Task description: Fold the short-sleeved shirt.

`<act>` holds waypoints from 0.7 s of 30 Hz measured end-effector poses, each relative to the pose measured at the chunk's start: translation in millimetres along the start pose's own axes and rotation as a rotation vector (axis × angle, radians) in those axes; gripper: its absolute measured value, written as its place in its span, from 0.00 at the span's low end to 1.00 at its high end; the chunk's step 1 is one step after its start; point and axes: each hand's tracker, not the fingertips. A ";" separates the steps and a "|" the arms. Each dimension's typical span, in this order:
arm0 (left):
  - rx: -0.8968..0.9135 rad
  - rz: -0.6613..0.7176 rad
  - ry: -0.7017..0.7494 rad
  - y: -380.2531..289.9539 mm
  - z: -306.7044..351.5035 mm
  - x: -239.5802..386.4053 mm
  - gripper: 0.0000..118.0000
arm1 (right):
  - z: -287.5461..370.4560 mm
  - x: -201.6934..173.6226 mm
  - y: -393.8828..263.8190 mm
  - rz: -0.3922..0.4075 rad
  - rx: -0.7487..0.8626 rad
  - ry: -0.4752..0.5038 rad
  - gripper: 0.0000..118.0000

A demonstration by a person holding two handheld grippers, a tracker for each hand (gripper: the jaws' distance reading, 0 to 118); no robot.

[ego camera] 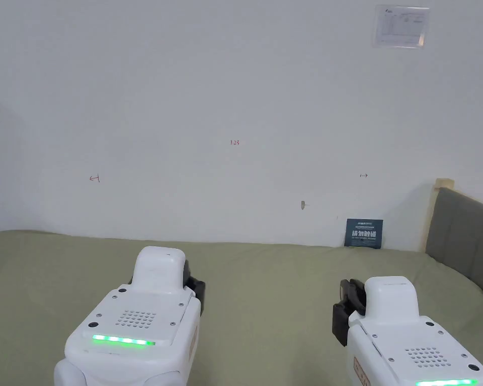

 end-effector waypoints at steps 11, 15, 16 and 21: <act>0.018 -0.006 0.046 1.8 2.3 4.1 1.00 | 1.9 5.3 13.1 0.008 0.056 -0.012 0.79; 0.015 -0.031 0.081 3.2 3.1 2.4 1.00 | 5.5 4.5 12.9 0.017 0.055 -0.006 0.79; 0.015 -0.028 0.077 3.6 4.1 0.4 1.00 | 5.3 5.5 13.2 0.017 0.053 -0.004 0.79; -0.021 -0.023 0.122 7.9 6.2 3.3 1.00 | 7.5 7.4 12.6 0.004 0.041 -0.008 0.79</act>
